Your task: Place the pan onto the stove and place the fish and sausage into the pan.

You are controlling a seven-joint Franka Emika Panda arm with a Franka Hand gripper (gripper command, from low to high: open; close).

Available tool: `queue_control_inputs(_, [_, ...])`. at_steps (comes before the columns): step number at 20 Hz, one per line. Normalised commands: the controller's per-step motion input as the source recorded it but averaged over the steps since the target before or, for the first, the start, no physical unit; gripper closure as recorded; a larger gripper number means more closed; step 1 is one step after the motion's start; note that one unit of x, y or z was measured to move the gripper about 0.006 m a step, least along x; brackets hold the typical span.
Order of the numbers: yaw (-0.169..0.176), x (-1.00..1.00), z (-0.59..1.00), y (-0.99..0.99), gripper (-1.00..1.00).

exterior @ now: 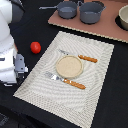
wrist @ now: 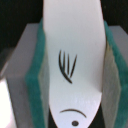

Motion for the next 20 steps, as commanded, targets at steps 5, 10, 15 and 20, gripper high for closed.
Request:
queue_control_inputs(5, [0.071, 0.49, 1.00, 0.51, 1.00])
queue_control_inputs(10, [0.061, 0.73, 1.00, 0.69, 1.00])
queue_control_inputs(15, [0.047, 0.59, 1.00, 0.83, 1.00])
queue_control_inputs(20, [0.012, 0.26, 0.80, 0.96, 1.00])
